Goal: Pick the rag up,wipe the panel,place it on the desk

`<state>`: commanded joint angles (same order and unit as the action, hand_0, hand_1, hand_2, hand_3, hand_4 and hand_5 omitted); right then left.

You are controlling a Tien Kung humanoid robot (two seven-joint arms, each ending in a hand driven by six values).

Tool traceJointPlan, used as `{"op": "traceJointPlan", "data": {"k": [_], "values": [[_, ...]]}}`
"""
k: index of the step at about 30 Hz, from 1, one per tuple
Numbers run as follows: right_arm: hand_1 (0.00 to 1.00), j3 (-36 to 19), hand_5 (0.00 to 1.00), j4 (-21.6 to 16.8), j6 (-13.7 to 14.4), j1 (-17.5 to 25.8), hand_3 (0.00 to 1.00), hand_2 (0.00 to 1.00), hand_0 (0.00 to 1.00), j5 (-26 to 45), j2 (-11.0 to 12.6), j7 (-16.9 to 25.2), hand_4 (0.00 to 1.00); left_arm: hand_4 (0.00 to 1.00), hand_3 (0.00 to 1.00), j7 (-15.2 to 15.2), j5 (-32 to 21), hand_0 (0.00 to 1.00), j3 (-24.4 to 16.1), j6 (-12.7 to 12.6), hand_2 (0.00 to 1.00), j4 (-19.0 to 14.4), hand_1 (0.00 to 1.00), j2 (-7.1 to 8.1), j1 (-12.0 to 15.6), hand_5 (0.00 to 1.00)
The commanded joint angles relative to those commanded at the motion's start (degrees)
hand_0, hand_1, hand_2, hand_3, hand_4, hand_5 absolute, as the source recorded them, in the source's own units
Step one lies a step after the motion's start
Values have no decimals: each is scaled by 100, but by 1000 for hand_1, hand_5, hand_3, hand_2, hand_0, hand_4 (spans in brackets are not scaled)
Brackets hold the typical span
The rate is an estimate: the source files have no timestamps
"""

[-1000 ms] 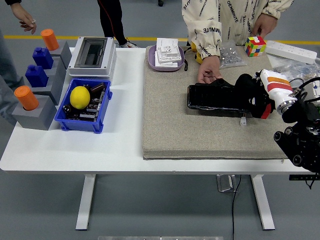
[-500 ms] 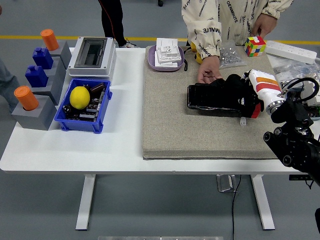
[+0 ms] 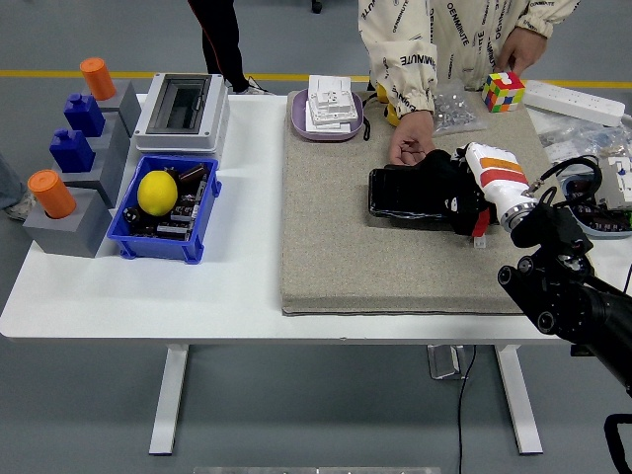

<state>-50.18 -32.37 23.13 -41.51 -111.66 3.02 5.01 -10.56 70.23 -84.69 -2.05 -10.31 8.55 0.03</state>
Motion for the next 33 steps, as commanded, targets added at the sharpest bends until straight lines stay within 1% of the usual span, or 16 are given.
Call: {"op": "traceJointPlan", "data": {"k": [12,21,33], "values": [[320,294,11,-153,6,-85,393,392,202,78,-159,-32,970,598,564,-4,0,644,22,1,734,0,695,19,7,473],[321,414,10,-164,3,-162,393,392,202,100,-295,-37,971,598,565,-5,1,645,16,0,734,0,692,19,-8,473],[320,522,11,-180,0,-185,393,392,202,130,-302,-36,971,598,565,-2,-5,644,2,-1,734,0,693,17,-34,473]]}}
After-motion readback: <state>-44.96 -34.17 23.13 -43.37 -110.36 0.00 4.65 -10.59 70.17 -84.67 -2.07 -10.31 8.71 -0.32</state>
